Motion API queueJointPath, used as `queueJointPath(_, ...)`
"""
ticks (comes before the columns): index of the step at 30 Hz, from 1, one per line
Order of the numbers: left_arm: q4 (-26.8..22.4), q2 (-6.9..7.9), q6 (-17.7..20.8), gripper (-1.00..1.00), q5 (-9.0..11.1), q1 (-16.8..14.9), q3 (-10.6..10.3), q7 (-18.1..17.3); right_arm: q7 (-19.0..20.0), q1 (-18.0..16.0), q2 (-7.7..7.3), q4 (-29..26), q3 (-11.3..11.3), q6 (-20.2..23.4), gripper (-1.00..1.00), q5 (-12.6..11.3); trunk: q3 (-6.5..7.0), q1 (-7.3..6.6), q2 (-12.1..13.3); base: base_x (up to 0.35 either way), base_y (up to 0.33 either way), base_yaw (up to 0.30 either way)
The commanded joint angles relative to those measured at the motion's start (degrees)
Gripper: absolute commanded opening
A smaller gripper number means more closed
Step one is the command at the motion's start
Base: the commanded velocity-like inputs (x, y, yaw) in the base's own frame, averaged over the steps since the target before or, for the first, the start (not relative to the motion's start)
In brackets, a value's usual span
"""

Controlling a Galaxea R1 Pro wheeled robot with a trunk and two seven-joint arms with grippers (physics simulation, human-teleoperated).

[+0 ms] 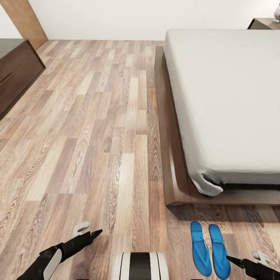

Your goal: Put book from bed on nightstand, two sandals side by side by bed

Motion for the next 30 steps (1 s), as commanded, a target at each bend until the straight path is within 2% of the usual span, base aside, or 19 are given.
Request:
queueJointPath(1, 0.0, -0.04, 0.5, 1.0, 0.4, 0.0, 0.1, -0.1, 0.1, 0.0, -0.04, 0.1, 0.4, 0.4, 1.0, -0.7, 0.2, -0.03, 0.0, 0.0, 0.0, 0.0)
queueJointPath(16, 0.9, 0.02, 0.4, 1.0, 0.5, 0.0, 0.2, -0.2, -0.1, 0.0, 0.04, 0.4, 0.4, -0.1, 1.0, -0.8, 3.52, -0.42, 0.2, 0.0, 0.0, 0.0)
queueJointPath(17, 0.9, 0.09, 0.4, 1.0, 0.5, 0.0, 0.2, -0.2, -0.3, 0.0, 0.38, 3.5, 0.5, -0.1, 1.0, -0.8, 3.74, -0.44, 0.2, 0.0, 0.0, 0.0)
queueJointPath(19, 0.9, 0.09, 0.4, 1.0, 0.5, 0.0, 0.2, -0.2, -0.3, 0.0, 0.52, 4.4, 0.5, -0.1, 1.0, -0.8, 4.18, -0.5, 0.2, 0.0, 0.0, 0.0)
queueJointPath(30, 1.5, 0.17, -0.1, 1.0, 0.5, 0.0, 0.2, -0.2, -0.5, 0.0, 0.74, 5.4, 0.5, -0.2, 1.0, -0.8, 6.62, -0.78, 0.4, 0.0, 0.0, 0.0)
